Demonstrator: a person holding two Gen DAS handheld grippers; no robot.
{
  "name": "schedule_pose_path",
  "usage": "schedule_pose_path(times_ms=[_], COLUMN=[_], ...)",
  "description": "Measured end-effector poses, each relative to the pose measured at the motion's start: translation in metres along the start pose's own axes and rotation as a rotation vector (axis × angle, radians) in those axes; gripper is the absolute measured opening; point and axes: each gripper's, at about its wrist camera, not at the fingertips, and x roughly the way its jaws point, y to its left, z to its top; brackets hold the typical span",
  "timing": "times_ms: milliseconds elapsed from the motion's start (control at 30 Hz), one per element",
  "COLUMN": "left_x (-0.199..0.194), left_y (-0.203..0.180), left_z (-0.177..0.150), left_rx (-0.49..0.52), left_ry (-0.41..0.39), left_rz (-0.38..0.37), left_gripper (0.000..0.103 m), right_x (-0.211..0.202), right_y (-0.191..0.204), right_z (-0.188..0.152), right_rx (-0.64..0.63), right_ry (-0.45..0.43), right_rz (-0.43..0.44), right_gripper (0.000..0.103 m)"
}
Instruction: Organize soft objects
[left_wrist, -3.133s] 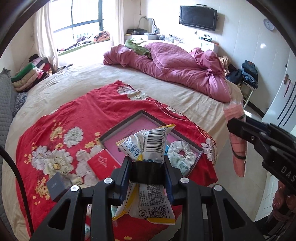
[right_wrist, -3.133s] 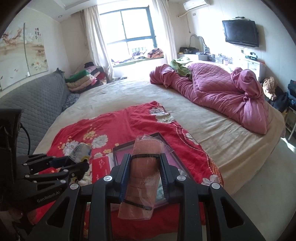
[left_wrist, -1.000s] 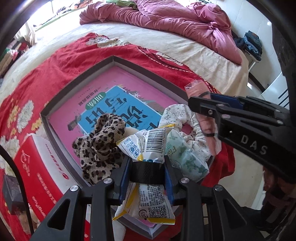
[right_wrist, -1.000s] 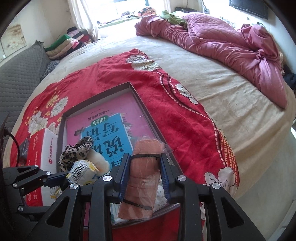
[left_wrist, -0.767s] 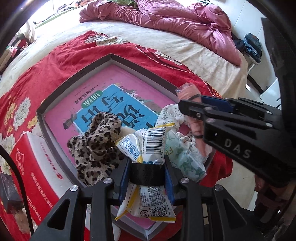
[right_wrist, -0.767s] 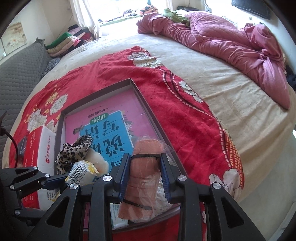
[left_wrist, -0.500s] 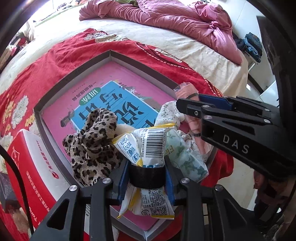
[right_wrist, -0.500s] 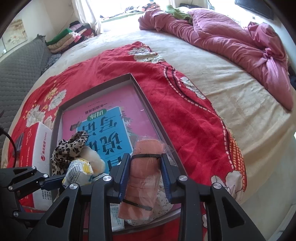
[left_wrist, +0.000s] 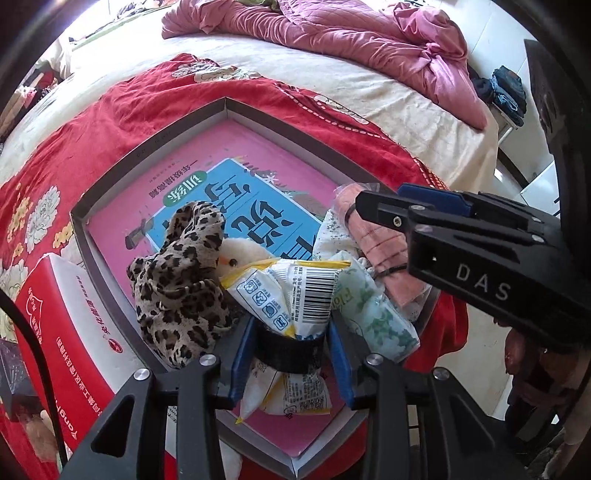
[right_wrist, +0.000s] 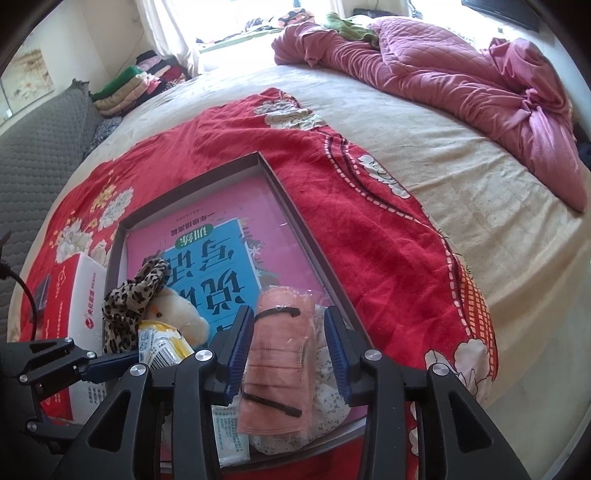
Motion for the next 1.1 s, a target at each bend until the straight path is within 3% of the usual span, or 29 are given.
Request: schedule_pose_path(times_ms=[433, 533, 667, 833, 933, 1100], left_x=[-0.005, -0.011, -0.026, -0.042, -0.051, -0.064], left_y=[0.0, -0.001, -0.005, -0.001, 0.001, 0.006], left_z=[0.001, 0.001, 0.002, 0.003, 0.002, -0.001], left_rx=[-0.009, -0.016, 0.003, -0.02, -0.029, -0.033], left_ry=[-0.021, -0.023, -0.053, -0.077, -0.083, -0.101], left_rz=[0.007, -0.008, -0.012, -0.009, -0.013, -0.009], left_gripper=[0.05, 0.05, 0.058, 0.059, 0.06, 0.061], right_x=[-0.023, -0.031, -0.044, -0.059, -0.068, -0.078], right_y=[-0.001, 0.0, -0.007, -0.013, -0.005, 0.001], right_z=[0.002, 0.0, 0.0, 0.001, 0.002, 0.003], right_rx=[0.027, 0.009, 0.046, 0.066, 0.014, 0.011], right_ry=[-0.042, -0.043, -0.076, -0.087, -0.102, -0.116], right_rz=[-0.003, -0.043, -0.072, -0.105, -0.175, -0.187], right_gripper=[0.054, 0.056, 0.059, 0.06, 0.071, 0.072])
